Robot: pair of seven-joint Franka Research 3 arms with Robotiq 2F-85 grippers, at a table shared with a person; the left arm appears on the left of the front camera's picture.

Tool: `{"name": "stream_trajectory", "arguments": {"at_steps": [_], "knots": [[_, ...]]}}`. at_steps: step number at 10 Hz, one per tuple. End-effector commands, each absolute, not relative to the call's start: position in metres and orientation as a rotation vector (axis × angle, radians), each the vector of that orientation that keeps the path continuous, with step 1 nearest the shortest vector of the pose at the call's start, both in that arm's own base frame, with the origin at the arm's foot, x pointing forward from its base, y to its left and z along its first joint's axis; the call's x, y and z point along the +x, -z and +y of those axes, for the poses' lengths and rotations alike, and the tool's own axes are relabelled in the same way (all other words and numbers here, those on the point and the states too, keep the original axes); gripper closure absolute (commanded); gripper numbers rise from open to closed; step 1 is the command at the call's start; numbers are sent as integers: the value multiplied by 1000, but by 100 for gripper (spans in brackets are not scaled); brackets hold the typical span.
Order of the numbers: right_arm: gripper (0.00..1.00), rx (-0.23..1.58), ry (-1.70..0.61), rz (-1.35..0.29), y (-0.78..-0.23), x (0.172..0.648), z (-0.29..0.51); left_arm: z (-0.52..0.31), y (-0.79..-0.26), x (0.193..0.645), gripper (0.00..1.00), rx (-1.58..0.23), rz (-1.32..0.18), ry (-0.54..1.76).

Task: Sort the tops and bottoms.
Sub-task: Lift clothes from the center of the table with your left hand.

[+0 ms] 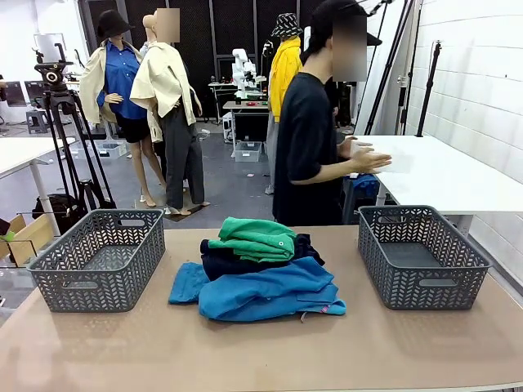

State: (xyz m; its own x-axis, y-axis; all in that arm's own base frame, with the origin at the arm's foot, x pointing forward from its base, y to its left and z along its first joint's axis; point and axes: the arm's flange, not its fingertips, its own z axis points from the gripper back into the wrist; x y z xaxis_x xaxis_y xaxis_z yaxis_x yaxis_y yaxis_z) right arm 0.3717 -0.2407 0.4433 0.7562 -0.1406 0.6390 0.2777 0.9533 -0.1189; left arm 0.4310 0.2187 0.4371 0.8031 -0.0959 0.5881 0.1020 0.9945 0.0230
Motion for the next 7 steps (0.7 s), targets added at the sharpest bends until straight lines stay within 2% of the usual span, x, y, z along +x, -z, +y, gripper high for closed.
{"name": "stream_trajectory", "arguments": {"at_steps": [1,7], "knots": [[0,-209,228,-670,-443,370,-242,218,-439,430,0,12,-624,98],[0,-209,228,-670,-443,370,-242,218,-439,430,0,12,-624,98]]}}
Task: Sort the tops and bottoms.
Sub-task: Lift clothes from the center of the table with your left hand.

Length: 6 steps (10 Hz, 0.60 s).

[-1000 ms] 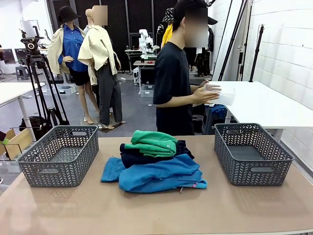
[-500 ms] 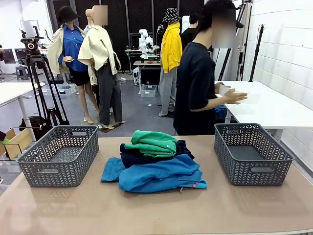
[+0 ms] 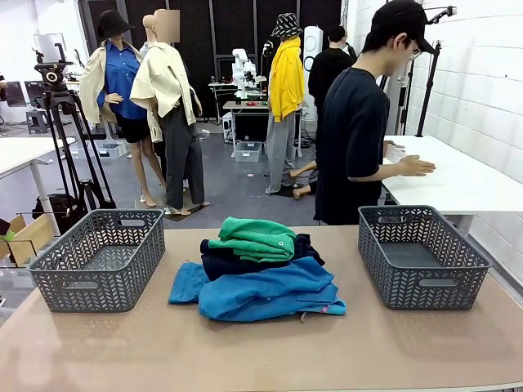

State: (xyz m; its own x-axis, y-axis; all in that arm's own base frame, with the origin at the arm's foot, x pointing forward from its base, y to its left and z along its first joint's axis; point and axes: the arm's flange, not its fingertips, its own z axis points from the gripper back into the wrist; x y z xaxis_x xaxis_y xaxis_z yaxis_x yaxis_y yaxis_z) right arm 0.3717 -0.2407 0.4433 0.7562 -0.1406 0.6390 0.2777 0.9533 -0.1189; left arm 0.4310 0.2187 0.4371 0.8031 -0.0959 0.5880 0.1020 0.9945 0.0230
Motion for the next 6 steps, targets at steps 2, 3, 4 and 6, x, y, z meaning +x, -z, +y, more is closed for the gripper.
{"name": "stream_trajectory", "arguments": {"at_steps": [2,3,4,6], "knots": [[0,-209,228,-670,-443,370,-242,218,-439,430,0,12,-624,98],[0,-209,228,-670,-443,370,-242,218,-439,430,0,12,-624,98],[0,-209,228,-670,-443,370,-242,218,-439,430,0,12,-624,98],[0,-209,228,-670,-443,370,-242,218,-439,430,0,12,-624,98]]}}
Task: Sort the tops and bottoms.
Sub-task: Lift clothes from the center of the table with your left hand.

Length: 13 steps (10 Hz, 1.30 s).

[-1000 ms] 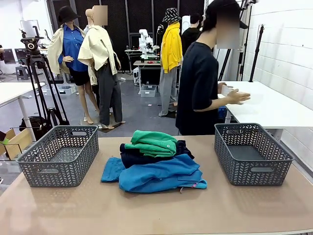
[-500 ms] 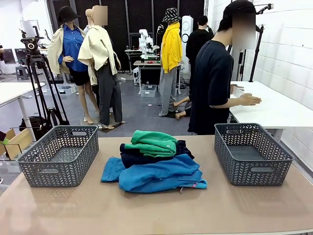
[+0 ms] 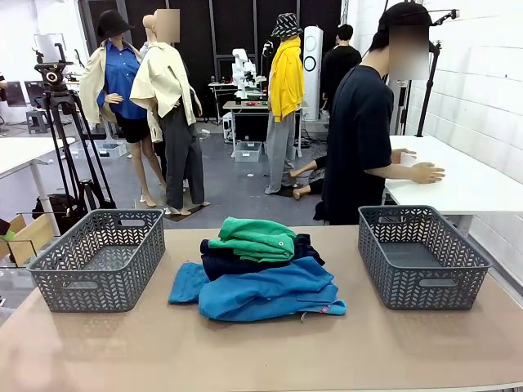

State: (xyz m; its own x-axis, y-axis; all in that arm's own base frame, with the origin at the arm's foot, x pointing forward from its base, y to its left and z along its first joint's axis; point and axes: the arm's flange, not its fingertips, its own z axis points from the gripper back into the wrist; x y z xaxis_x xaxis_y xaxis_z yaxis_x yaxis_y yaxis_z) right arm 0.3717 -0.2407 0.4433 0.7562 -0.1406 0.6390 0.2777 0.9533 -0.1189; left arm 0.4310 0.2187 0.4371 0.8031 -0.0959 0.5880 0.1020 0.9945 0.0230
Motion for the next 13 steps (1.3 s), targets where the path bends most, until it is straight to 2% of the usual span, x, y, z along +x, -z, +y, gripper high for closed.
{"name": "stream_trajectory", "arguments": {"at_steps": [1,13], "knots": [[0,-209,228,-670,-443,370,-242,218,-439,430,0,12,-624,98],[0,-209,228,-670,-443,370,-242,218,-439,430,0,12,-624,98]]}}
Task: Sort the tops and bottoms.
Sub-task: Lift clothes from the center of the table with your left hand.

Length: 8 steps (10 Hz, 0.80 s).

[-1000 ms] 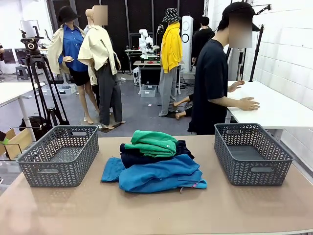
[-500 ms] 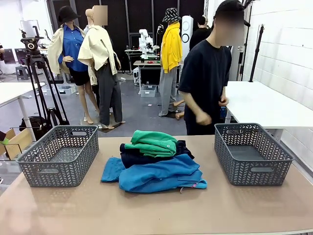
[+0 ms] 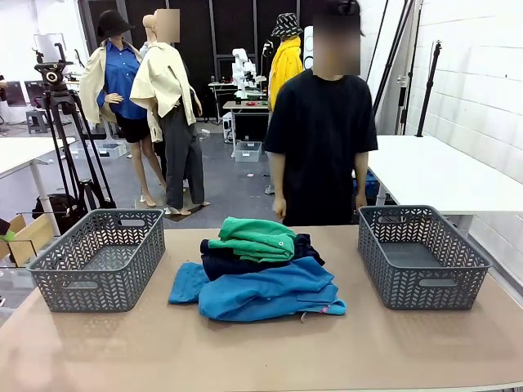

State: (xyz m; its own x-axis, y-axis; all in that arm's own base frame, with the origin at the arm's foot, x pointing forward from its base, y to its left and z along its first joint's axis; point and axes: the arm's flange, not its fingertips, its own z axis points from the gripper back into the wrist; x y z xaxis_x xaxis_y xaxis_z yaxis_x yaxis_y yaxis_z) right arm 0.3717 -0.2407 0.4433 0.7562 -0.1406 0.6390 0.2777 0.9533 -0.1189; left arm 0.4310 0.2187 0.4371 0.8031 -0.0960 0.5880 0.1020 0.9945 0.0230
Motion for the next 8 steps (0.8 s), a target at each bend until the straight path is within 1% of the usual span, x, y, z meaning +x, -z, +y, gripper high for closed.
{"name": "stream_trajectory", "arguments": {"at_steps": [1,8], "knots": [[0,-209,228,-670,-443,370,-242,218,-439,430,0,12,-624,98],[0,-209,228,-670,-443,370,-242,218,-439,430,0,12,-624,98]]}}
